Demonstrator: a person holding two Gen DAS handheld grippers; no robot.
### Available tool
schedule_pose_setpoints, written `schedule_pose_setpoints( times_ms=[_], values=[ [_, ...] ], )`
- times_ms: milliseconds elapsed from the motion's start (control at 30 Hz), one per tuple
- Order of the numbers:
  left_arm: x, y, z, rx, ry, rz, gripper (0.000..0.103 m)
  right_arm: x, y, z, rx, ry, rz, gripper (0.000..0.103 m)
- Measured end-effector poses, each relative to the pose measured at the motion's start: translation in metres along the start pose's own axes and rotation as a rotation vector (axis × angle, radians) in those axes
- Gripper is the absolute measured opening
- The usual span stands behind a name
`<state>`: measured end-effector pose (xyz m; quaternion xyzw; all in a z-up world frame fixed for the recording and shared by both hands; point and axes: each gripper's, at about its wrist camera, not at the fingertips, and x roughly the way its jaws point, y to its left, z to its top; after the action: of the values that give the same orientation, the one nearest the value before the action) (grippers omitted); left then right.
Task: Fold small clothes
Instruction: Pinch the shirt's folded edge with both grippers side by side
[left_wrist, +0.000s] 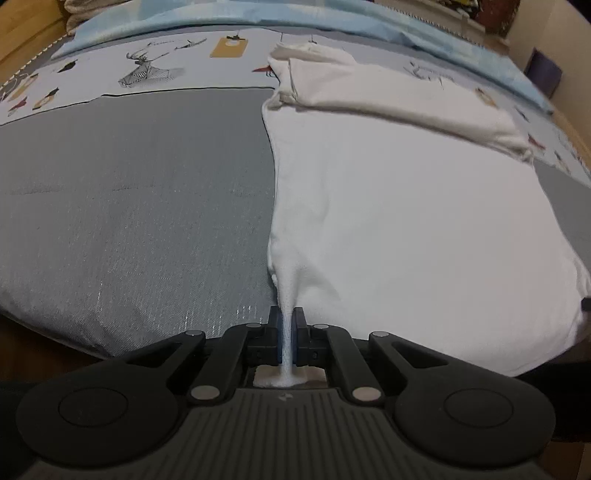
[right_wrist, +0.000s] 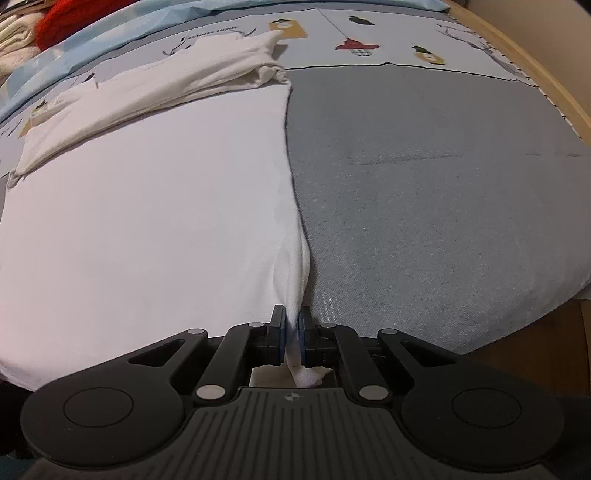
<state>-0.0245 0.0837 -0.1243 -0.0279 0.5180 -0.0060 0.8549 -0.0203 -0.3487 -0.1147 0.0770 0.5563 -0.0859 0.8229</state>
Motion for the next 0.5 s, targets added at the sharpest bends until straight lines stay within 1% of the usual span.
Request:
schedule_pose_setpoints(
  times_ms=[133, 200, 300, 400, 433, 500],
  values=[
    [0.012, 0.006, -0.001, -0.049, 0.069, 0.003, 0.006, 0.011, 0.0, -0.003, -0.003, 0.059, -0.024, 0.011],
    [0.014, 0.005, -0.001, -0.046, 0.077, 0.004, 0.006, 0.011, 0.004, -0.003, -0.034, 0.052, -0.037, 0.011],
    [0.016, 0.002, -0.002, -0.021, 0.088, 0.001, 0.009, 0.011, 0.003, -0.003, -0.024, 0.052, -0.036, 0.011],
    [0.016, -0.001, -0.002, -0.006, 0.084, 0.01, 0.009, 0.011, 0.003, -0.003, -0.027, 0.05, -0.035, 0.01],
    [0.016, 0.0, -0.001, -0.01, 0.075, 0.014, 0.005, 0.011, 0.004, -0.004, -0.03, 0.047, -0.034, 0.008],
    [0.011, 0.001, 0.0, -0.021, 0.045, 0.013, 0.005, 0.008, 0.004, -0.004, -0.025, 0.038, -0.024, 0.008]
  ],
)
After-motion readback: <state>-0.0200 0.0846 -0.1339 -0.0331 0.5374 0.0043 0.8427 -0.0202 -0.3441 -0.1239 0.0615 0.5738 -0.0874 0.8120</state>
